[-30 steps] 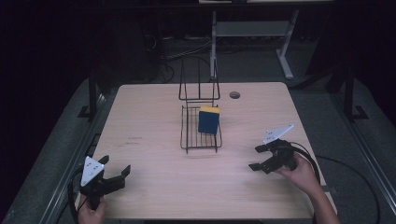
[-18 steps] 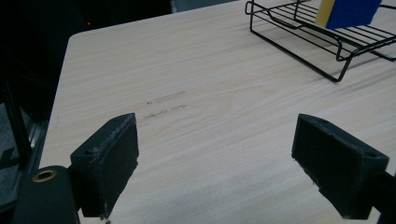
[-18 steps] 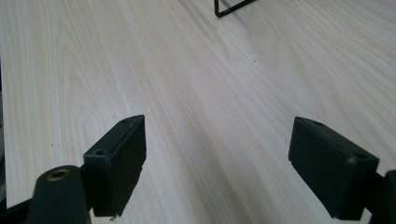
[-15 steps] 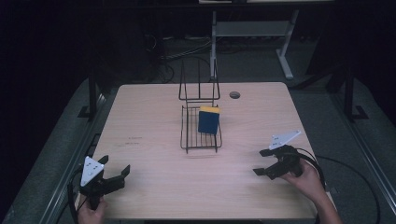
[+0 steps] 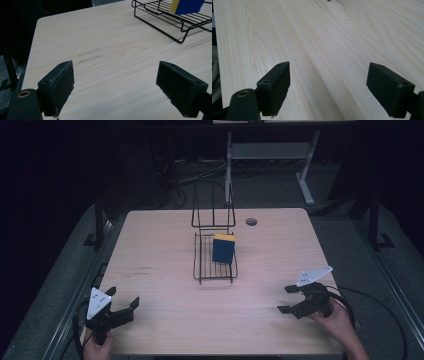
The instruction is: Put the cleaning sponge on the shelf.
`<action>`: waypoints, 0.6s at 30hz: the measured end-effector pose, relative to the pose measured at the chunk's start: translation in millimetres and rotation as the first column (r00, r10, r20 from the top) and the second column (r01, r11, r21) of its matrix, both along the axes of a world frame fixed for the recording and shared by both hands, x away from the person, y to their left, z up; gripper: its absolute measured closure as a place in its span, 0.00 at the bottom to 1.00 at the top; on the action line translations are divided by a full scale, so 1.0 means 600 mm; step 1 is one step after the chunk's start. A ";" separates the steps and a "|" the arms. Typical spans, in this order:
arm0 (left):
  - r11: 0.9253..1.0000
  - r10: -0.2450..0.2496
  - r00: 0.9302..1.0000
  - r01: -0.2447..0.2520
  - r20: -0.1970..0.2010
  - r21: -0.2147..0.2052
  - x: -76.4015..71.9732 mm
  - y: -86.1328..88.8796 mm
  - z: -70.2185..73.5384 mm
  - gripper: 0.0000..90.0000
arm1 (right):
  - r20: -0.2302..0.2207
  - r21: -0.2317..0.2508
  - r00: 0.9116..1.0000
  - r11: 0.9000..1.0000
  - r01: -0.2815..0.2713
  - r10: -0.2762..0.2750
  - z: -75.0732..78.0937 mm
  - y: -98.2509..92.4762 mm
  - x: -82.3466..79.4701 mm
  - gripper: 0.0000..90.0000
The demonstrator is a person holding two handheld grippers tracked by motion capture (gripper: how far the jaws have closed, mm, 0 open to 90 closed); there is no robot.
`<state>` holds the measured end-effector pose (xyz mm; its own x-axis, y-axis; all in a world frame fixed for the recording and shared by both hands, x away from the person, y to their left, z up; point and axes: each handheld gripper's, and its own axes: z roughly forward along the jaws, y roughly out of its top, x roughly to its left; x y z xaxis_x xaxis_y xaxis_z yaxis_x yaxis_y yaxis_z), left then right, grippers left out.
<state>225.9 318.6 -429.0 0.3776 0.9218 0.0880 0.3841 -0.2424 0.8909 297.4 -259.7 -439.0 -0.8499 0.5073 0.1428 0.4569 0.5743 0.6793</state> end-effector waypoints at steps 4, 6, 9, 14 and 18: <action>1.000 -0.001 1.000 0.001 0.002 0.003 0.000 0.000 0.000 0.16 | -0.006 0.002 1.000 1.000 0.006 -0.006 -0.007 -0.005 -0.007 0.21; 1.000 0.001 1.000 -0.001 0.001 0.001 0.000 0.000 0.000 0.16 | 0.000 0.006 1.000 1.000 0.008 -0.008 -0.010 -0.006 -0.011 0.21; 1.000 0.000 1.000 0.000 0.000 0.002 -0.001 0.000 -0.001 0.16 | -0.002 0.014 1.000 1.000 0.007 -0.007 -0.009 -0.006 -0.019 0.21; 1.000 0.001 1.000 -0.001 0.000 0.002 -0.001 0.000 -0.001 0.16 | -0.003 0.014 1.000 1.000 0.011 -0.011 -0.014 -0.006 -0.029 0.20; 1.000 0.001 1.000 -0.001 0.001 0.002 -0.001 0.001 0.000 0.16 | 0.010 0.008 1.000 1.000 0.015 -0.016 -0.020 -0.007 -0.038 0.20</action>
